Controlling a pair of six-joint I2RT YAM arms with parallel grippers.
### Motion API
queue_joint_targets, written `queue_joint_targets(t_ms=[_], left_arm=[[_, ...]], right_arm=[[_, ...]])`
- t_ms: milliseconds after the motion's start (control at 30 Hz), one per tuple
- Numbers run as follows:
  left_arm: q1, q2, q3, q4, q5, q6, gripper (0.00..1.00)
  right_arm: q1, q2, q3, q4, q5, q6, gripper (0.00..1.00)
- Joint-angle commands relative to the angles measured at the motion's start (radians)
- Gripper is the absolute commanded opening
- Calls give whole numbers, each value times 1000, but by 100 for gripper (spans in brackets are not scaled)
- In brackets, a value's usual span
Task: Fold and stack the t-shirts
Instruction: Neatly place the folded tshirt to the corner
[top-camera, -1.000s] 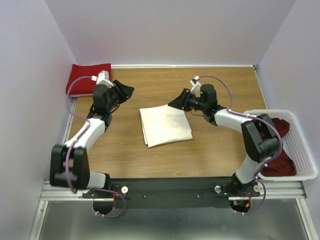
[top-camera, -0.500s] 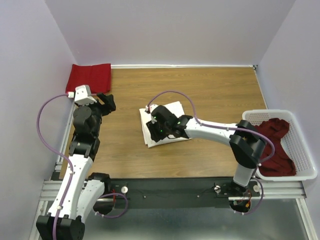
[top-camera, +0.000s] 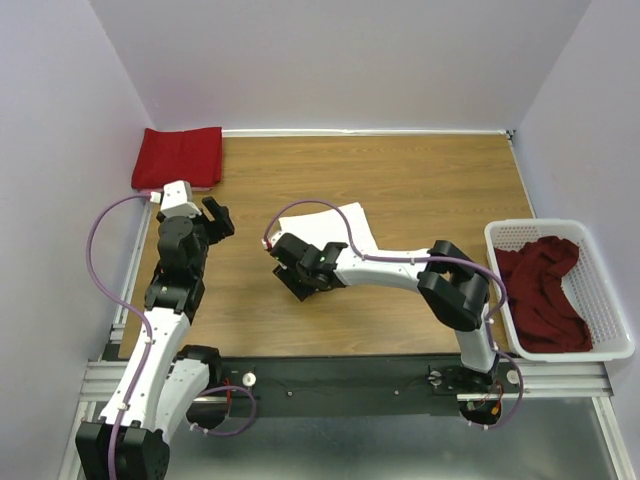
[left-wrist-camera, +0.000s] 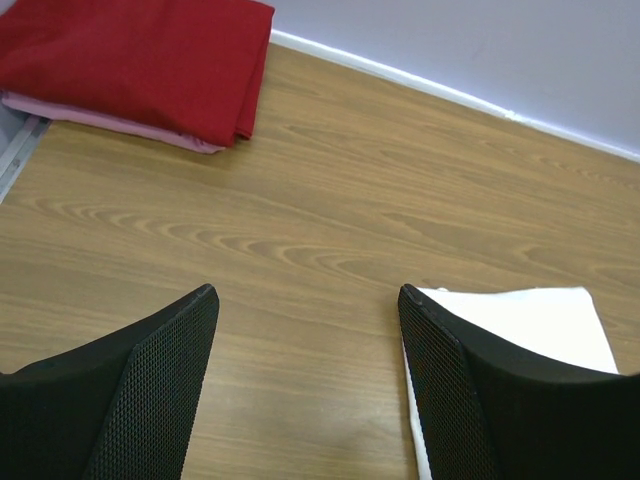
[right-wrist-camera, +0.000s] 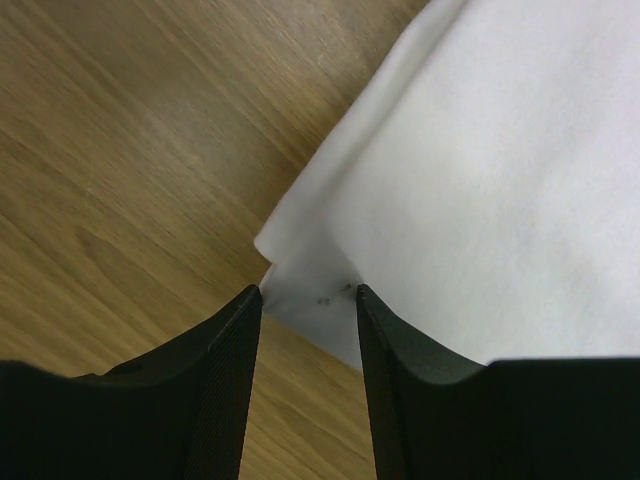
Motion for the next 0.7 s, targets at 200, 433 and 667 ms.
queue_joint_targets(t_ms=[200,433,667], left_arm=[[6,39,17,-16,-10,23,80],[6,59,20,-16,9,21,79],[6,100,18,-11,27,4,79]], right_arm=[[40,86,41,-70,36,-40,50],[63,158,52,-110,87,-49,50],[64,163,53,-145,134,-19,21]])
